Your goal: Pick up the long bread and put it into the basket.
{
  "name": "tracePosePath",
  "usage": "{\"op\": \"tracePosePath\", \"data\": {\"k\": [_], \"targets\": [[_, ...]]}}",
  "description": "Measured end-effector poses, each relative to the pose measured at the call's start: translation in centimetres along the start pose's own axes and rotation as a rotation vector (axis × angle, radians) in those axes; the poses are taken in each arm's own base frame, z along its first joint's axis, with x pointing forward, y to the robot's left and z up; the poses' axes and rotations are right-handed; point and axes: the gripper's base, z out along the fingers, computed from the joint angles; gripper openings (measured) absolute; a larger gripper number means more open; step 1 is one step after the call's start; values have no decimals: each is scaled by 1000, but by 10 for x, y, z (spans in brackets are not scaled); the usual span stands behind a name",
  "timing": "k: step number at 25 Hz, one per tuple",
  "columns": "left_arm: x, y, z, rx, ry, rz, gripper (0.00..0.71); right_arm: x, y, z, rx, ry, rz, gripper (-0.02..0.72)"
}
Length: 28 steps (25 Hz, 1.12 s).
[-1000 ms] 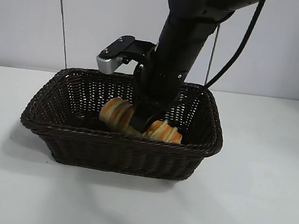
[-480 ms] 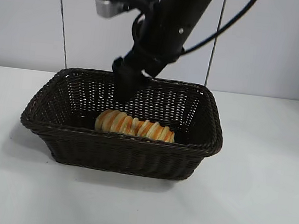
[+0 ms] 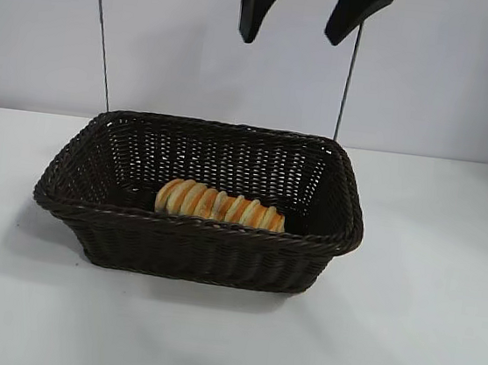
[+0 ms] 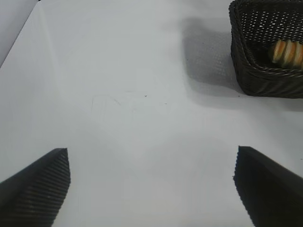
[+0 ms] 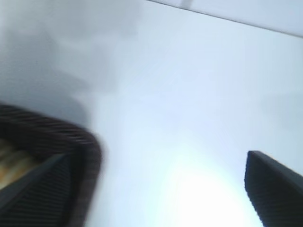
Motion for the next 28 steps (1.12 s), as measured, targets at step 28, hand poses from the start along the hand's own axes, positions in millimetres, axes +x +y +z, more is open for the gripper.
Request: {"op": "tracePosePath", "data": {"k": [28], "targets": [[0,0,0,0,0,0,678,129,-119,-227,253,-330,337,694]]}}
